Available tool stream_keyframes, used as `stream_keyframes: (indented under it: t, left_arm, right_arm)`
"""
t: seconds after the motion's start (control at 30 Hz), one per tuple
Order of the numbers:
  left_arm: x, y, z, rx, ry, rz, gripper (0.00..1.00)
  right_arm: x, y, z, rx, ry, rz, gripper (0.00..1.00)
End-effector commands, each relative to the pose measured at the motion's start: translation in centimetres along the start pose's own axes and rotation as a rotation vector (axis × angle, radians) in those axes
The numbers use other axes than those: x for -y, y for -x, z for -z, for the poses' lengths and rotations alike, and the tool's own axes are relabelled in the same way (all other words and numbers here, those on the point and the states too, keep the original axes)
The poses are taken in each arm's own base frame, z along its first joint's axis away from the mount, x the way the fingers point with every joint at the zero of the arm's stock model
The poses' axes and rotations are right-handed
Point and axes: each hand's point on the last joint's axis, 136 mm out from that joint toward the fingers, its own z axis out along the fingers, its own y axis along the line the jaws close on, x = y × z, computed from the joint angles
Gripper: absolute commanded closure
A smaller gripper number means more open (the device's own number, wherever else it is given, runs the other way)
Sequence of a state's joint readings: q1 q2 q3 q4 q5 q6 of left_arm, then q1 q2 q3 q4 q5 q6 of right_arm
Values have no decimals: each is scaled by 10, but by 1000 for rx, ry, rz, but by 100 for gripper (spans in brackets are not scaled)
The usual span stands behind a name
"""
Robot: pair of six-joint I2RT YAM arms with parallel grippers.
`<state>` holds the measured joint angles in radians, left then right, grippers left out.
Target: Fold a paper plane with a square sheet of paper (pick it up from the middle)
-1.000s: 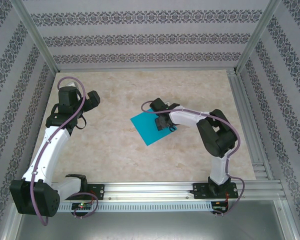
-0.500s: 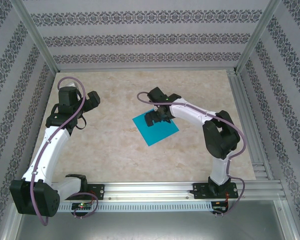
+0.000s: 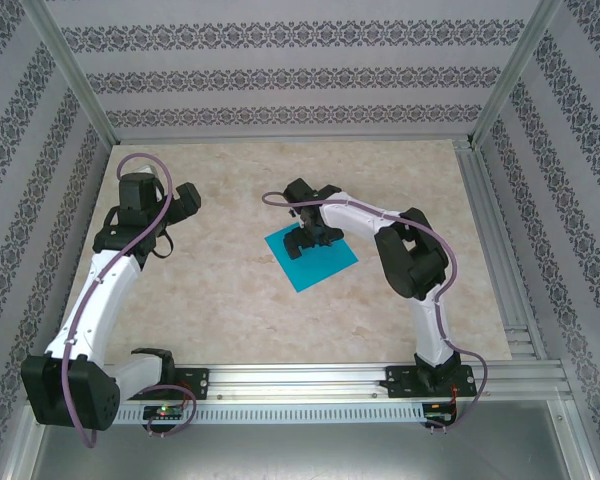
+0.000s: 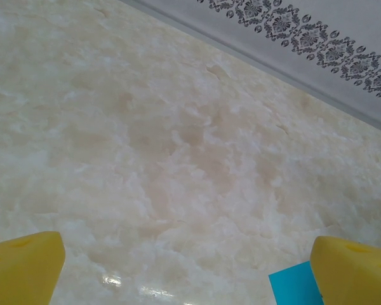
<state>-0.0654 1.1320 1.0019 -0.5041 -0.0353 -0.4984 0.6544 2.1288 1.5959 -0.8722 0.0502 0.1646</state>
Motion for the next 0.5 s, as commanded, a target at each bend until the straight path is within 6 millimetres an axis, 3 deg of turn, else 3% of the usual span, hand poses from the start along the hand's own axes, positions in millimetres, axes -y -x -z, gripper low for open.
stream_keyframes:
  t: [0.0, 0.27, 0.47]
  left_arm:
    - [-4, 5, 2, 6, 20, -22, 0]
    - [-5, 4, -1, -4, 26, -25, 0]
    - [-5, 3, -2, -7, 29, -24, 0]
  right_arm:
    - [-5, -3, -10, -32, -1, 24, 2]
    - [-6, -29, -44, -121, 15, 9, 3]
    - [-4, -47, -57, -168, 17, -2, 7]
